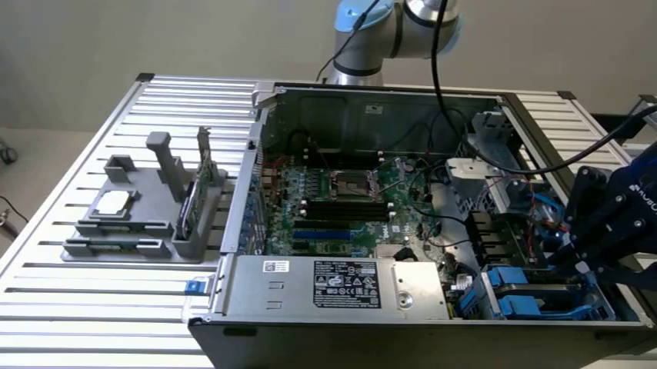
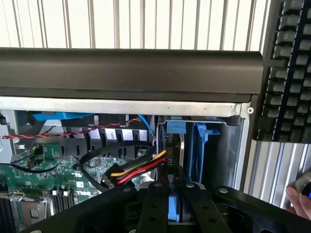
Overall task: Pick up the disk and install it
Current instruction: 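Insert the first disk wire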
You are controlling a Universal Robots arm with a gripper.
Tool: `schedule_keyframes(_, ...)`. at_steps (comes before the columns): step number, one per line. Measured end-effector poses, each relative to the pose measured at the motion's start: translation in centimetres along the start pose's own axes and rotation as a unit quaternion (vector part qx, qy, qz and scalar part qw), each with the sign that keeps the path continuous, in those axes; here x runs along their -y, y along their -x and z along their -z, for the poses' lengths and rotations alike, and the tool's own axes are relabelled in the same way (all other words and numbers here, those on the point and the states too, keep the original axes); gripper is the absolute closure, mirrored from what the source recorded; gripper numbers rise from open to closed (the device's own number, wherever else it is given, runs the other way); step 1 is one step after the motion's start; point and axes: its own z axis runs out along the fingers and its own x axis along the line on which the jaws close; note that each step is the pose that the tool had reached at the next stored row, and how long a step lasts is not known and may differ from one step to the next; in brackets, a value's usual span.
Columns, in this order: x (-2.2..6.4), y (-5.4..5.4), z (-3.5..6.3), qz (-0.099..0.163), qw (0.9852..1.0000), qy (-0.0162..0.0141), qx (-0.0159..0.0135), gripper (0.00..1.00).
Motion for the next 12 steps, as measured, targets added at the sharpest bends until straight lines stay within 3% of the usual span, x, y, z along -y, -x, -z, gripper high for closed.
schedule_keyframes(3, 0.00, -0.07, 0.05, -0.002, 1.0000, -0.0019, 0.0048, 0.84)
schedule_keyframes(8, 0.02, -0.38, 0.20, -0.004, 0.9999, -0.0060, 0.0082, 0.84)
schedule_keyframes(12, 0.03, -0.54, 0.27, -0.006, 0.9998, -0.0084, 0.0170, 0.84)
